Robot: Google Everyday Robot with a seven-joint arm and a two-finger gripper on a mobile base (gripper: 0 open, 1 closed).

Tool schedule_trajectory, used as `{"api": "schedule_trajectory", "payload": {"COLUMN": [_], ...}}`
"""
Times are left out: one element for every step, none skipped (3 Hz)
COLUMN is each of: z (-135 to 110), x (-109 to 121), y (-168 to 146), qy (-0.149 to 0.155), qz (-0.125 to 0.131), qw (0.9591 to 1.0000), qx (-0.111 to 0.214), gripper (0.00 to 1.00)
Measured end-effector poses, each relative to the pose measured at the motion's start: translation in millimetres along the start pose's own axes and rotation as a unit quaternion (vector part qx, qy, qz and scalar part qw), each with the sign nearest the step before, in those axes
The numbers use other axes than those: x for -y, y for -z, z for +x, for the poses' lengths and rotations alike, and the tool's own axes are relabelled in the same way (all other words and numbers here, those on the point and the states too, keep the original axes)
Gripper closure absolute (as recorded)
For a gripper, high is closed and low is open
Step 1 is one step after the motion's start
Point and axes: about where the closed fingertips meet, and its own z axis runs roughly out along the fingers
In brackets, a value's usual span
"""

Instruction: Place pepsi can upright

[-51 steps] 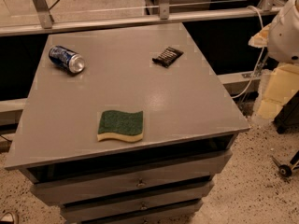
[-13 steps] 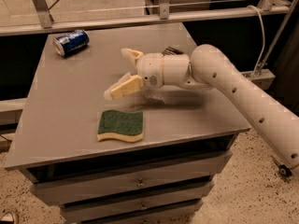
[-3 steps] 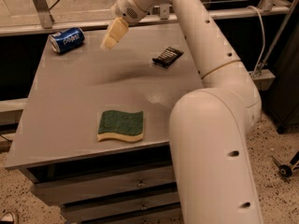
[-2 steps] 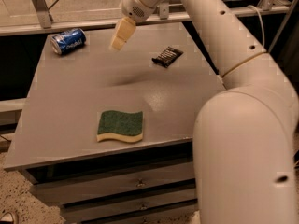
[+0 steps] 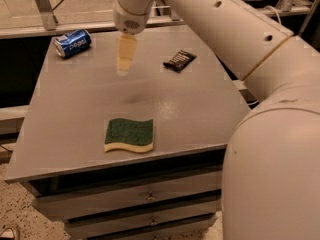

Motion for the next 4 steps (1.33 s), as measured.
{"api": "schedule_trajectory", "payload": {"z": [-19, -42, -62, -76], "x": [-1, 14, 32, 51], "y": [-22, -32, -49, -67], "qy": [0.100, 0.164, 0.214, 0.250], "qz": [0.004, 0.014, 0.013, 0.015], "qw": [0.9910, 0.9788, 0.9660, 0.9550], "qx": [-0.089, -0.122, -0.145, -0.159], "gripper": [0.00, 0.00, 0.00, 0.00]}}
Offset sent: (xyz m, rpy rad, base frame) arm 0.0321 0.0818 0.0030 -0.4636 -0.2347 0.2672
